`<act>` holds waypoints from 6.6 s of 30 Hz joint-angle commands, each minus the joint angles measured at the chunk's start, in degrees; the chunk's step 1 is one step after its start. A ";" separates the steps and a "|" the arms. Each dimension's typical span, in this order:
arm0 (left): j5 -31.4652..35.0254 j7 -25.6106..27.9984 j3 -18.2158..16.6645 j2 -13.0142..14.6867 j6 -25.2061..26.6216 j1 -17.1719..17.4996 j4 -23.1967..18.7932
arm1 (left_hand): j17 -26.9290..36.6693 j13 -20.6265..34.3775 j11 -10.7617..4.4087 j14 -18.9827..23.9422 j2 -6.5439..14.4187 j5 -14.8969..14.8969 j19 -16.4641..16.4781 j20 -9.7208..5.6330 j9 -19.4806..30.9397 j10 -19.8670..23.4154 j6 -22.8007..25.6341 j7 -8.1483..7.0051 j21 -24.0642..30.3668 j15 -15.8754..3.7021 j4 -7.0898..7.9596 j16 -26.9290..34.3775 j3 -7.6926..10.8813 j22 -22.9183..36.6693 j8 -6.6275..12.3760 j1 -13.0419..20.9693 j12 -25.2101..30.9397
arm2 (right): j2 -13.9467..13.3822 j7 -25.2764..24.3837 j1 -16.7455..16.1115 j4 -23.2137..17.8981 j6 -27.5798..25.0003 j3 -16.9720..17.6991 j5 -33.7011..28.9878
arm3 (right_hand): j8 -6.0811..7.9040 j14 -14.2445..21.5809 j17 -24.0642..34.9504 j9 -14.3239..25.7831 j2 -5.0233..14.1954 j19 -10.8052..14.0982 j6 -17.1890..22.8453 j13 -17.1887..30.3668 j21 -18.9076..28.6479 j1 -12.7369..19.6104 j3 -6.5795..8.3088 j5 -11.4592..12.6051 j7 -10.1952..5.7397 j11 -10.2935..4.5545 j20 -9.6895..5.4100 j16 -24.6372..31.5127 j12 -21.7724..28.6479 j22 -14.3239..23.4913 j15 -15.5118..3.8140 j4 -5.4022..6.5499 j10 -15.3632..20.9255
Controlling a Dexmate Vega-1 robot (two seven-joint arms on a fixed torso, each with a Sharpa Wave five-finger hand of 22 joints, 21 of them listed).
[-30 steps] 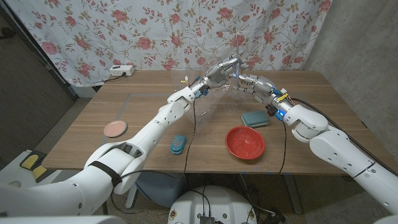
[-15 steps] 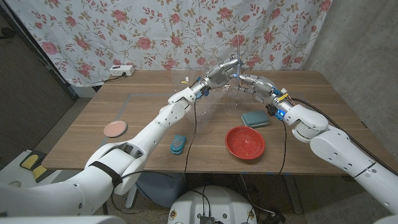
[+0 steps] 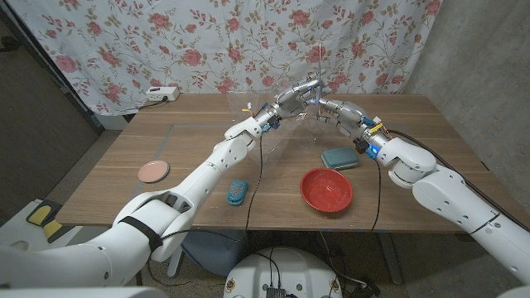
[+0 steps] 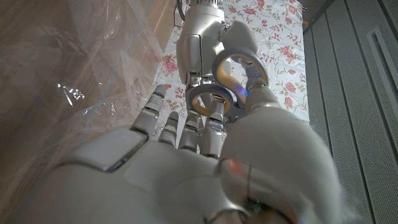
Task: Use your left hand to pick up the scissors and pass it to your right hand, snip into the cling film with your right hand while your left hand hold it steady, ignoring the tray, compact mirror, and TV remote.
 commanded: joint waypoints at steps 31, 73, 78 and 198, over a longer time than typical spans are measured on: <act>0.19 2.39 0.62 1.24 -1.61 2.64 -3.91 | 0.93 0.11 -5.60 -1.84 0.51 -0.03 -0.40 -0.15 0.13 6.06 0.69 -1.30 0.50 -1.98 0.01 0.48 -0.32 -0.02 0.14 0.67 -0.20 | -0.28 5.52 2.16 1.31 -1.65 -1.53 3.90 | -1.03 -0.25 0.41 0.19 0.20 -1.93 0.11 0.17 -0.45 -0.47 -1.51 0.53 -0.16 -0.09 0.70 -0.07 -0.53 0.07 1.30 0.65 0.53; -0.12 2.63 1.19 0.88 -1.94 3.43 -3.47 | 1.61 -0.11 -5.63 -2.15 0.59 -0.10 -0.61 -0.19 0.16 6.19 1.01 -1.84 0.64 -1.89 0.16 0.64 -0.62 -0.04 0.15 0.86 -0.63 | -0.26 5.18 4.38 2.35 -4.27 -3.04 3.77 | 0.95 4.48 0.28 0.78 0.61 0.97 7.91 0.40 0.28 1.58 -2.79 0.94 -2.63 -4.15 -0.23 0.83 0.32 0.11 0.51 0.27 5.88; -0.11 2.71 1.11 0.65 -2.22 3.51 -3.37 | 1.69 -0.09 -5.66 -2.07 0.56 -0.12 -0.59 -0.25 0.17 6.24 1.08 -1.93 0.67 -1.81 0.25 0.70 -0.71 -0.04 0.15 0.75 -0.65 | -0.22 5.46 4.47 2.51 -4.27 -3.16 3.79 | 0.73 4.61 0.26 0.76 0.87 1.49 8.23 0.43 0.28 2.93 -2.70 1.11 -3.03 -6.06 -0.87 0.73 0.10 0.11 -1.35 -0.08 6.51; 2.28 10.12 2.45 2.10 -5.63 7.88 -8.17 | 4.08 0.49 -5.73 -2.71 1.10 0.31 -1.15 0.07 0.27 6.05 1.30 -3.55 1.07 -1.62 0.85 1.66 -1.15 -0.02 0.11 0.39 -1.84 | -0.58 18.79 6.65 4.62 -10.23 -3.10 15.85 | 13.53 47.14 49.73 30.89 4.60 34.16 2.65 41.60 36.50 14.85 -4.51 3.86 -5.17 -10.06 -16.51 41.46 39.21 21.39 -15.95 -0.35 28.86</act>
